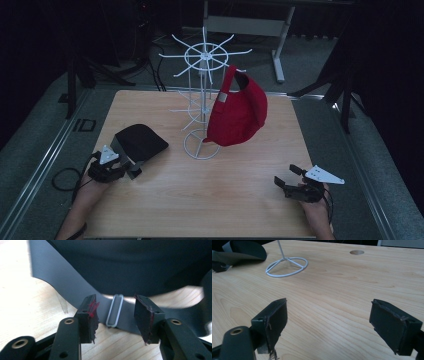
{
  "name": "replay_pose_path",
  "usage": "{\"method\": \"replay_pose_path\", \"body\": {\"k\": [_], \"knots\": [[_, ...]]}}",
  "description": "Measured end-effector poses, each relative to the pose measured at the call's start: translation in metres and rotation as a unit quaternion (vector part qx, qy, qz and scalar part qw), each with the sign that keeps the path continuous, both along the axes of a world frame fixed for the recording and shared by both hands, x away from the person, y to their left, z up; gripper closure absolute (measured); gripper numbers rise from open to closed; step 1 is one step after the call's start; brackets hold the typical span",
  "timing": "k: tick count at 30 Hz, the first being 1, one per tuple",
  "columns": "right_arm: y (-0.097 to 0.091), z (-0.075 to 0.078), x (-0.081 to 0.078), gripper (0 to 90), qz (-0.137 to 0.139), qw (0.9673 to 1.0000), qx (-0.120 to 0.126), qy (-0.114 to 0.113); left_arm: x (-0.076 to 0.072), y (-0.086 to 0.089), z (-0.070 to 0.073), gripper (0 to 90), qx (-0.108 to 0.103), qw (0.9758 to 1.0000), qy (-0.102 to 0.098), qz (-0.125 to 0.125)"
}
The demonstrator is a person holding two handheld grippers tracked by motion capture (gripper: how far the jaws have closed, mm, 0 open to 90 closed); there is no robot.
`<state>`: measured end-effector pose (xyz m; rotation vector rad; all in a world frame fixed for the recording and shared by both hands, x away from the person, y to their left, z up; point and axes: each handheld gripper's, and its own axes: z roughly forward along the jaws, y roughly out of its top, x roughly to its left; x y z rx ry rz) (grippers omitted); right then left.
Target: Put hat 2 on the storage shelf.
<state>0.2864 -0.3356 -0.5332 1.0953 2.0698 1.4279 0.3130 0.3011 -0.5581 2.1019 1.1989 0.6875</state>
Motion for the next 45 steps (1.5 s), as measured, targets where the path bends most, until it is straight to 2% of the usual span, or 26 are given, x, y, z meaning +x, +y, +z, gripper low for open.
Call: {"method": "replay_pose_path", "body": {"k": [2, 5, 7, 10, 11, 16, 20, 22, 24, 25, 27, 28, 30, 31, 33, 37, 38, 39, 41, 43, 45], "knots": [[-0.001, 0.0, -0.001, 14.5, -0.001, 1.0, 0.0, 0.0, 0.001, -0.002, 0.001, 56.9, 0.006, 1.0, 0.002, -0.003], [-0.002, -0.001, -0.001, 14.5, 0.0, 1.0, 0.0, 0.001, 0.001, -0.005, 0.001, 66.2, 0.009, 0.9999, 0.009, -0.008], [-0.002, -0.001, -0.001, 14.5, 0.0, 1.0, 0.003, 0.004, 0.0, -0.006, 0.002, 70.5, 0.0, 0.9999, 0.015, -0.002], [-0.003, 0.0, -0.002, 14.6, 0.001, 1.0, 0.009, 0.004, -0.002, -0.008, 0.0, 81.4, -0.005, 0.9999, 0.011, 0.0], [-0.003, 0.0, -0.002, 14.6, 0.002, 0.9999, 0.01, 0.004, -0.003, -0.008, 0.0, 83.7, -0.004, 0.9999, 0.006, 0.008], [-0.003, 0.0, -0.002, 14.7, 0.003, 0.9999, 0.009, 0.005, -0.006, -0.001, 0.001, 86.5, -0.044, 0.999, -0.006, 0.008], [-0.003, -0.001, -0.002, 14.7, 0.003, 1.0, 0.007, 0.006, -0.009, 0.002, 0.015, 86.7, -0.083, 0.9959, -0.037, 0.006], [-0.002, -0.002, -0.002, 14.7, 0.003, 1.0, 0.006, 0.007, -0.01, 0.004, 0.026, 86.7, -0.1, 0.9936, -0.051, 0.002], [-0.001, -0.003, -0.002, 14.7, 0.004, 1.0, 0.005, 0.006, -0.012, 0.003, 0.038, 86.7, -0.108, 0.9916, -0.071, -0.003], [-0.001, -0.003, -0.002, 14.7, 0.003, 1.0, 0.005, 0.005, -0.012, 0.004, 0.045, 86.7, -0.119, 0.9901, -0.075, -0.008], [-0.001, -0.003, -0.002, 14.7, 0.003, 1.0, 0.007, 0.005, -0.014, 0.004, 0.059, 86.7, -0.128, 0.9868, -0.098, -0.015], [-0.001, -0.003, -0.002, 14.7, 0.003, 1.0, 0.007, 0.005, -0.014, 0.004, 0.066, 86.7, -0.143, 0.984, -0.106, -0.016], [-0.002, -0.002, -0.002, 14.6, 0.002, 1.0, 0.009, 0.003, -0.015, 0.004, 0.081, 86.7, -0.16, 0.9789, -0.126, -0.02], [-0.002, -0.002, -0.002, 14.7, 0.002, 0.9999, 0.009, 0.004, -0.015, 0.003, 0.089, 86.7, -0.173, 0.9756, -0.134, -0.024], [-0.002, -0.003, -0.002, 14.7, 0.002, 1.0, 0.009, 0.003, -0.015, 0.001, 0.101, 86.7, -0.182, 0.972, -0.145, -0.032], [-0.002, -0.003, -0.003, 14.7, 0.003, 0.9999, 0.009, 0.003, -0.013, -0.007, 0.127, 86.7, -0.186, 0.9675, -0.165, -0.046], [-0.002, -0.003, -0.003, 14.7, 0.002, 0.9999, 0.009, 0.003, -0.013, -0.009, 0.133, 86.7, -0.192, 0.9656, -0.168, -0.052], [-0.002, -0.003, -0.003, 14.7, 0.002, 0.9999, 0.009, 0.003, -0.013, -0.009, 0.133, 86.7, -0.192, 0.9656, -0.168, -0.052], [-0.002, -0.002, -0.003, 14.7, 0.002, 0.9999, 0.011, 0.003, -0.013, -0.015, 0.148, 86.7, -0.2, 0.9614, -0.177, -0.066], [-0.002, -0.003, -0.003, 14.7, 0.003, 0.9999, 0.011, 0.003, -0.012, -0.02, 0.159, 86.7, -0.196, 0.961, -0.182, -0.069], [-0.002, -0.003, -0.003, 14.7, 0.004, 0.9999, 0.01, 0.004, -0.01, -0.023, 0.167, 86.7, -0.202, 0.9586, -0.185, -0.077]]}}
